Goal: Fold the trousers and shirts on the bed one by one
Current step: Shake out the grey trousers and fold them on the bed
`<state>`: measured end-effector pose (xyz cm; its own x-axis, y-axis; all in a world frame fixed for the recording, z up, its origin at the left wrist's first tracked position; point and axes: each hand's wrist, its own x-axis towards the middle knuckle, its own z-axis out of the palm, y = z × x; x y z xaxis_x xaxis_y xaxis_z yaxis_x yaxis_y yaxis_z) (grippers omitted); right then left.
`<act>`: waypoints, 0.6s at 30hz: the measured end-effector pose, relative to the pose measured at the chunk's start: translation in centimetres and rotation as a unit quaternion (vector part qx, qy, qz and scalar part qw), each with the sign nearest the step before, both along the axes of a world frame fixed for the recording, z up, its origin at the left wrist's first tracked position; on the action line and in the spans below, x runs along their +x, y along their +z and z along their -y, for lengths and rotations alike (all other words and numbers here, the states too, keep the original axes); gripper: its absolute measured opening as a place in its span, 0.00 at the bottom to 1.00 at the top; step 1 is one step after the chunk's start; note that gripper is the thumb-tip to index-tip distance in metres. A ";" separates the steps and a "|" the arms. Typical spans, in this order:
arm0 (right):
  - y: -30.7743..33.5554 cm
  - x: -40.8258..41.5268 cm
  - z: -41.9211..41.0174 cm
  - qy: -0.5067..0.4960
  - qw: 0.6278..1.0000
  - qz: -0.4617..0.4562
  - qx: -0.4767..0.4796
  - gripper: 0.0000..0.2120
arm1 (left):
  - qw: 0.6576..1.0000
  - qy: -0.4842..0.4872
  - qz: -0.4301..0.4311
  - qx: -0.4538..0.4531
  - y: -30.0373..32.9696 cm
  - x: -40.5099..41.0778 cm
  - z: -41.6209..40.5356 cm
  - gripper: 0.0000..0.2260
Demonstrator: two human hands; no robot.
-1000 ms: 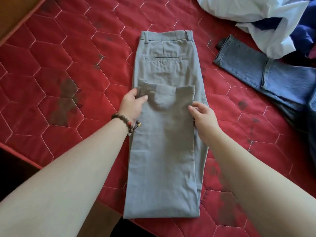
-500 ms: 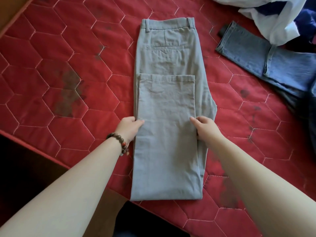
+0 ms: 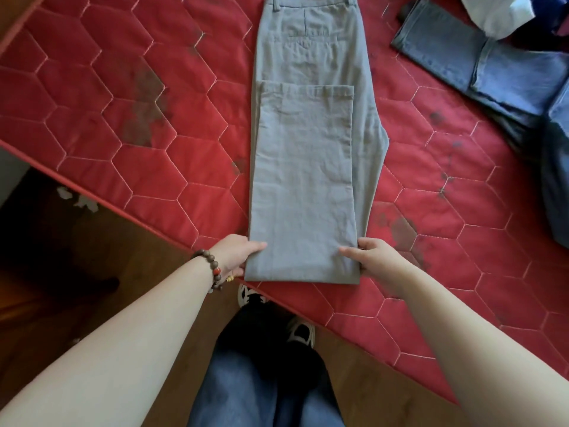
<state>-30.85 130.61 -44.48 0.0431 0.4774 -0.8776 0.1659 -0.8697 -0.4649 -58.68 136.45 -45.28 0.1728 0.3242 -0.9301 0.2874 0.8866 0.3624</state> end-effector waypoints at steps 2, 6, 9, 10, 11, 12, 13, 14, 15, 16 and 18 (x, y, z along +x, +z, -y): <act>0.1 0.0 0.9 0.012 0.999 0.023 0.025 0.09 | 0.999 0.004 0.031 0.020 0.0 -0.4 0.7 0.07; -0.2 -0.7 2.4 0.090 0.980 0.153 0.093 0.07 | 0.996 -0.036 -0.015 0.083 -0.7 -1.0 2.3 0.12; -0.5 -1.9 3.5 0.092 0.962 0.237 0.099 0.10 | 0.931 -0.166 -0.216 0.244 -0.6 0.1 3.5 0.16; -0.3 -2.5 3.6 0.078 0.949 0.285 0.109 0.09 | 0.894 -0.161 -0.287 0.305 -0.1 0.7 3.9 0.13; -0.1 -3.2 3.7 0.075 0.921 0.355 0.139 0.09 | 0.850 -0.148 -0.347 0.369 0.3 1.5 4.3 0.09; -0.1 -4.0 3.7 0.086 0.880 0.423 0.198 0.11 | 0.800 -0.150 -0.381 0.439 0.6 2.5 4.7 0.08; -0.2 -5.1 3.5 0.111 0.838 0.463 0.266 0.13 | 0.754 -0.173 -0.385 0.503 0.6 3.5 5.0 0.11; -0.5 -6.2 3.2 0.142 0.806 0.472 0.328 0.16 | 0.721 -0.213 -0.359 0.553 0.2 4.6 5.3 0.15; -0.9 -7.4 2.9 0.187 0.787 0.459 0.367 0.19 | 0.703 -0.265 -0.321 0.577 -0.2 5.8 5.5 0.17; -1.7 -8.4 2.5 0.244 0.775 0.436 0.386 0.22 | 0.695 -0.320 -0.293 0.574 -0.9 6.8 5.7 0.20; -3.3 -9.8 2.3 0.341 0.764 0.401 0.373 0.25 | 0.679 -0.415 -0.289 0.531 -2.6 7.8 5.9 0.24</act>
<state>-40.60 128.36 -47.74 -0.0576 0.9835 -0.1713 0.9537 0.0035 -0.3007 -50.86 130.58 -47.88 0.4122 0.8797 -0.2371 0.8952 -0.3427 0.2849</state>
